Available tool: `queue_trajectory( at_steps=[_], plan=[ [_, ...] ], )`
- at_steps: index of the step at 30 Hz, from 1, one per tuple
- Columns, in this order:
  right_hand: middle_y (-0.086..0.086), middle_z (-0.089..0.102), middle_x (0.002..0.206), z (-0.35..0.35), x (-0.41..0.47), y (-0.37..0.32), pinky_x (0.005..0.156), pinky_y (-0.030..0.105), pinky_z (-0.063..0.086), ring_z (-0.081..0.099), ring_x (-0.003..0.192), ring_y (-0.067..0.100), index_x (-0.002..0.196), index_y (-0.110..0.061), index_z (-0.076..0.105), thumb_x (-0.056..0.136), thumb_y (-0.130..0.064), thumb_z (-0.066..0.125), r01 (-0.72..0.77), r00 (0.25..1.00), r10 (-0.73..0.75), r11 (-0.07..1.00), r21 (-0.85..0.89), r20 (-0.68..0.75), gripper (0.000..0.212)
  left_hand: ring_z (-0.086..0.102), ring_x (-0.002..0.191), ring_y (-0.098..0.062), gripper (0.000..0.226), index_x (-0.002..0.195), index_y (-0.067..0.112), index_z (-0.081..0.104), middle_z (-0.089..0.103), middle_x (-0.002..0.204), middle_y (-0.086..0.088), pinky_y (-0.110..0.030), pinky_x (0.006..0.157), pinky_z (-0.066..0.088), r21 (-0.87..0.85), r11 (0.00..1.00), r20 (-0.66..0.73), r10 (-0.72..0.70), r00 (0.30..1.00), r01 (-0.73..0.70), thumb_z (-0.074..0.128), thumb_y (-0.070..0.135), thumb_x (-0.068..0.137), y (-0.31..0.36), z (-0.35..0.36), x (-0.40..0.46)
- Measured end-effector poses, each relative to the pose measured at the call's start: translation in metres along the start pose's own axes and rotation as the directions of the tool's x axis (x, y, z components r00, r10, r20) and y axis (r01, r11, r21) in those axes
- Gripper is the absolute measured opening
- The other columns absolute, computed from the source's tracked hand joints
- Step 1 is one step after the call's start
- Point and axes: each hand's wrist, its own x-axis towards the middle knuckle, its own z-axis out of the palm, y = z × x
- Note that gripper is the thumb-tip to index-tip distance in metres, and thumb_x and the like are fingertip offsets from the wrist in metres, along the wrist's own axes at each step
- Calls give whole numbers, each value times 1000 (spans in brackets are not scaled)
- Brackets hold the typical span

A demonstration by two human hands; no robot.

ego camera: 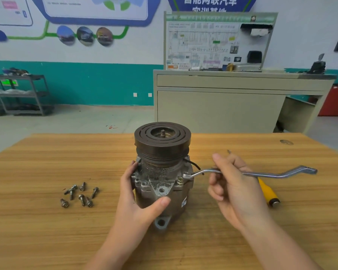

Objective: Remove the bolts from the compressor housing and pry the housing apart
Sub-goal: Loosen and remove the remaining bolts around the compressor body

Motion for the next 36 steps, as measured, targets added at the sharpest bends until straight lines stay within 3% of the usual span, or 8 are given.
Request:
queue_trajectory(
  at_steps=[6, 13, 16, 19, 22, 27, 32, 36],
  plan=[
    [9, 58, 49, 19, -23, 0, 35, 18, 32, 45, 33, 13, 51, -21, 48, 85, -26, 65, 173, 983, -184, 937, -302, -6, 39, 41, 133, 5, 102, 138, 43, 30, 40, 148, 18, -36, 116, 36, -30, 1000, -15, 0, 1000, 0, 77, 59, 50, 6, 1, -1],
    [-3, 61, 52, 31, -48, 17, 42, 9, 39, 53, 39, 4, 61, -17, 48, 93, -24, 63, 438, 860, -494, 589, -679, 127, 36, 39, 135, 0, 110, 145, 34, 27, 38, 150, 12, -39, 117, 35, -22, 1000, -10, -14, 1000, 14, 76, 59, 50, 9, -1, -2],
    [5, 59, 50, 24, -46, 35, 42, 14, 39, 49, 35, 8, 55, -22, 47, 87, -25, 60, 436, 849, -528, 724, -535, -23, 35, 39, 135, 2, 110, 146, 36, 26, 37, 150, 15, -38, 117, 35, 5, 1000, 2, -19, 1000, 19, 76, 61, 51, 8, -2, -2],
    [7, 51, 43, 13, -28, 34, 37, 18, 33, 40, 30, 13, 50, -23, 45, 82, -21, 59, 323, 927, -360, 908, -267, -103, 35, 39, 136, 0, 112, 147, 36, 25, 37, 150, 14, -38, 116, 35, 18, 1000, 2, -22, 1000, 22, 77, 63, 52, 7, -3, -1],
    [6, 47, 41, -3, 12, 5, 36, 12, 27, 33, 26, 9, 49, -21, 45, 77, -14, 65, 28, 987, -10, 994, -110, 163, 35, 36, 134, 8, 110, 145, 42, 23, 35, 149, 21, -31, 116, 34, 33, 999, 2, -14, 1000, 14, 76, 66, 52, 6, -3, -1],
    [-1, 43, 38, -3, 65, -10, 30, 7, 15, 30, 23, 0, 51, -18, 44, 86, -12, 55, -397, 796, 427, 903, -162, 430, 37, 35, 137, 4, 108, 144, 41, 23, 35, 151, 18, -34, 118, 33, 44, 999, -6, -16, 1000, 17, 76, 63, 52, 5, -2, 0],
    [1, 46, 40, 0, 49, -19, 28, 10, 24, 32, 25, 2, 58, -14, 54, 73, -29, 70, -191, 960, 169, 978, 79, 222, 26, 36, 135, 6, 106, 142, 47, 23, 34, 150, 22, -36, 117, 34, 52, 998, -4, -17, 1000, 17, 76, 66, 52, 3, -3, 0],
    [5, 47, 42, 2, 13, -12, 34, 12, 24, 31, 26, 9, 51, -22, 50, 84, -27, 65, 93, 995, -90, 990, -108, 36, 36, 36, 135, 5, 101, 139, 49, 22, 34, 149, 21, -36, 117, 34, 63, 998, -14, -10, 1000, 10, 75, 65, 55, 1, -1, 0]
  ],
)
